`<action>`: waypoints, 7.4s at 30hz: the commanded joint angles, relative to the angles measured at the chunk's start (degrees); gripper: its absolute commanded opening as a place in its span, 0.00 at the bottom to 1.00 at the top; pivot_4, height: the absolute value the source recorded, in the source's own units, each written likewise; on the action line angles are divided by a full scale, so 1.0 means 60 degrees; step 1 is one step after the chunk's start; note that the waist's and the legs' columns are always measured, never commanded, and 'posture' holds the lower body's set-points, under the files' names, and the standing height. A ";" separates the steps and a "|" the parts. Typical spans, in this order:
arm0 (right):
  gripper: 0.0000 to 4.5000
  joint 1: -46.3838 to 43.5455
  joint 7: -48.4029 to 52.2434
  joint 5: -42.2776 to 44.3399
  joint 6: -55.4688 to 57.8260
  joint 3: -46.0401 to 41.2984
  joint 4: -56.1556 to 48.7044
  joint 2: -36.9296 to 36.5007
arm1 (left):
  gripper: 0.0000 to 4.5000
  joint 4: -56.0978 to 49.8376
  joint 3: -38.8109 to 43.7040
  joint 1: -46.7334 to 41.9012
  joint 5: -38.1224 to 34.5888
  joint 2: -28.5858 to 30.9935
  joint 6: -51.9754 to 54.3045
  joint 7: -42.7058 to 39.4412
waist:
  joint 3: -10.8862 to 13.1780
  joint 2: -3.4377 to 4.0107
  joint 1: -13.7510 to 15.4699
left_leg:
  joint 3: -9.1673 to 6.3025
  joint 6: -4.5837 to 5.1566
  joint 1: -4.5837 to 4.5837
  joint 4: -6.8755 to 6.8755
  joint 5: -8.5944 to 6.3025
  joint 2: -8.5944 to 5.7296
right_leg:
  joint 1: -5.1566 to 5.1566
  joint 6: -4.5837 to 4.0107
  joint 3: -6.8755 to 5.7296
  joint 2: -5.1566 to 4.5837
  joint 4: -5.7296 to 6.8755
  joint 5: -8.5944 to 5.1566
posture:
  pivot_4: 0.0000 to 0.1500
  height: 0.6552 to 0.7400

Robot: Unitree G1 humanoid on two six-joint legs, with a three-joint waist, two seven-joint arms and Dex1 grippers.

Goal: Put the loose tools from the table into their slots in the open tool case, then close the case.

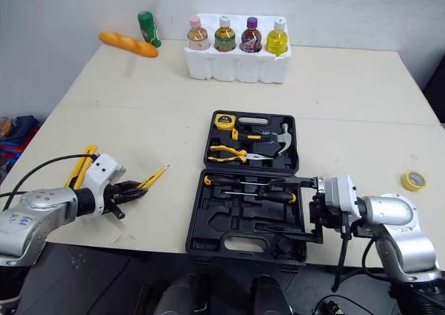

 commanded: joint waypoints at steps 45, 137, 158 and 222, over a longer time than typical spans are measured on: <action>1.00 0.2095 0.0008 -0.0562 -0.0665 -0.2476 0.0276 -0.1366 | 0.12 -0.0684 -0.7401 -0.6173 0.4418 -0.1269 -0.1399 -0.4395 | 0.0000 -0.0009 -0.0001 | 0.0053 0.0013 -0.0028 0.0129 -0.0017 0.0058 | -0.0009 0.0012 0.0112 0.0159 -0.0002 0.0017 | 1.00 1.00; 1.00 0.2795 -0.1947 -0.0583 -0.1017 -0.1896 -0.0673 0.0017 | 0.02 0.3790 -0.5179 -0.3156 0.3877 -0.3420 -0.6508 -0.4704 | -0.0051 0.0046 0.0016 | 0.0010 0.0059 0.0067 0.0142 -0.0063 0.0020 | 0.0136 0.0020 0.0025 0.0013 -0.0017 0.0024 | 1.00 1.00; 1.00 0.2221 -0.2212 -0.0779 -0.1158 -0.3772 0.1202 -0.0754 | 0.08 0.3539 -0.1730 -0.4169 0.1662 -0.3265 -0.8013 -0.3698 | -0.0179 0.0156 -0.0014 | 0.0006 0.0076 0.0038 0.0105 -0.0076 0.0029 | 0.0115 0.0021 0.0007 0.0020 -0.0072 0.0028 | 1.00 1.00; 1.00 -0.1902 -0.2024 0.0758 -0.0176 -0.1103 0.1279 -0.0500 | 0.99 0.2506 0.4483 0.1266 0.0253 0.3502 0.3066 -0.0428 | 0.0019 -0.0026 -0.0473 | 0.0091 -0.0020 0.0018 -0.0048 -0.0007 0.0031 | -0.0065 -0.0006 0.0038 -0.0002 0.0012 0.0020 | 1.00 1.00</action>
